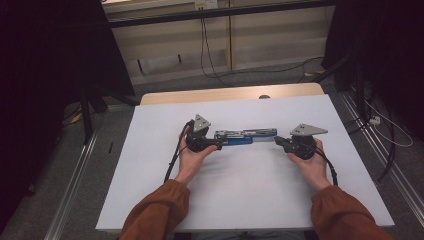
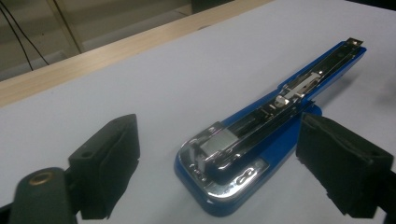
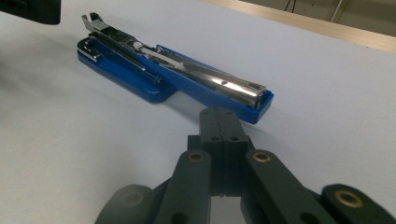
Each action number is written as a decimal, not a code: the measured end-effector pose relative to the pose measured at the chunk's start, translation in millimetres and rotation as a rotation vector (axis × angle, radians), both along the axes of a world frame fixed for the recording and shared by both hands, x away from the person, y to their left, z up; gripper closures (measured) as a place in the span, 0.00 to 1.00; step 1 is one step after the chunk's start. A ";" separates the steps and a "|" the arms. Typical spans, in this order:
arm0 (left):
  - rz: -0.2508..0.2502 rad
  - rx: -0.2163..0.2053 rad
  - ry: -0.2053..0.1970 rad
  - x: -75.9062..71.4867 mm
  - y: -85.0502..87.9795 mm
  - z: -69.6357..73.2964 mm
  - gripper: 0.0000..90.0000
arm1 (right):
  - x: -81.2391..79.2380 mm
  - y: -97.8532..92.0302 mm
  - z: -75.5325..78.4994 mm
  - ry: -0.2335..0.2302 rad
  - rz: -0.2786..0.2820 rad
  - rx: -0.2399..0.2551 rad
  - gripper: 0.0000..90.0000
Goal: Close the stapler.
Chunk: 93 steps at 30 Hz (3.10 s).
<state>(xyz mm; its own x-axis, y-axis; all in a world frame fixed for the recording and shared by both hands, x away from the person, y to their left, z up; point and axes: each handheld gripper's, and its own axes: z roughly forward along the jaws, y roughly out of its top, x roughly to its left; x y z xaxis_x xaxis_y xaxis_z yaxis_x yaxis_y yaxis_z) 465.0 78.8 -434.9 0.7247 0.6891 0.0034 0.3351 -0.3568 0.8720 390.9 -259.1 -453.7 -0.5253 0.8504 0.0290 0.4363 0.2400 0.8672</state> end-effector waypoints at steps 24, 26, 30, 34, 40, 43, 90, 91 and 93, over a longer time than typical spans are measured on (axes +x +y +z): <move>-0.080 -0.002 0.126 -2.7 -7.4 -9.4 0.98 | 4.8 -1.2 -3.5 0.002 0.000 -0.041 1.00; -0.074 -0.010 0.126 -2.0 -6.8 -8.7 1.00 | 5.1 -0.9 -4.4 0.003 0.003 -0.045 1.00; -0.079 0.000 0.148 1.0 -4.4 -10.1 1.00 | 5.8 0.6 -4.9 0.015 0.007 -0.052 1.00; -0.075 0.019 0.149 2.1 -4.2 -12.9 1.00 | 7.3 1.7 -5.0 0.021 0.001 -0.050 1.00; -0.057 0.032 0.150 2.7 -7.6 -17.3 1.00 | 9.1 2.7 -4.1 0.040 0.009 -0.043 1.00; -0.059 0.030 0.145 2.8 -8.1 -17.9 1.00 | 9.2 3.8 -3.2 0.041 0.013 -0.042 1.00; -0.079 0.025 0.138 2.8 -7.7 -19.6 1.00 | 33.0 13.2 -9.3 0.146 -0.044 -0.136 1.00; -0.077 0.026 0.134 2.7 -8.0 -19.7 1.00 | 33.2 13.3 -9.4 0.145 -0.042 -0.138 1.00; -0.079 0.026 0.136 2.7 -7.7 -19.7 1.00 | 33.2 13.5 -9.3 0.144 -0.042 -0.140 1.00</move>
<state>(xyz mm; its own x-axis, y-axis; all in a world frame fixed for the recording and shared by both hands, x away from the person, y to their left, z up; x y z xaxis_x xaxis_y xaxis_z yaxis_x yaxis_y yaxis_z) 467.7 71.1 -454.6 0.7718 0.6307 -0.0811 0.4192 -0.4087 0.8107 424.1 -245.6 -463.0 -0.4884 0.8724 -0.0191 0.5655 0.3331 0.7545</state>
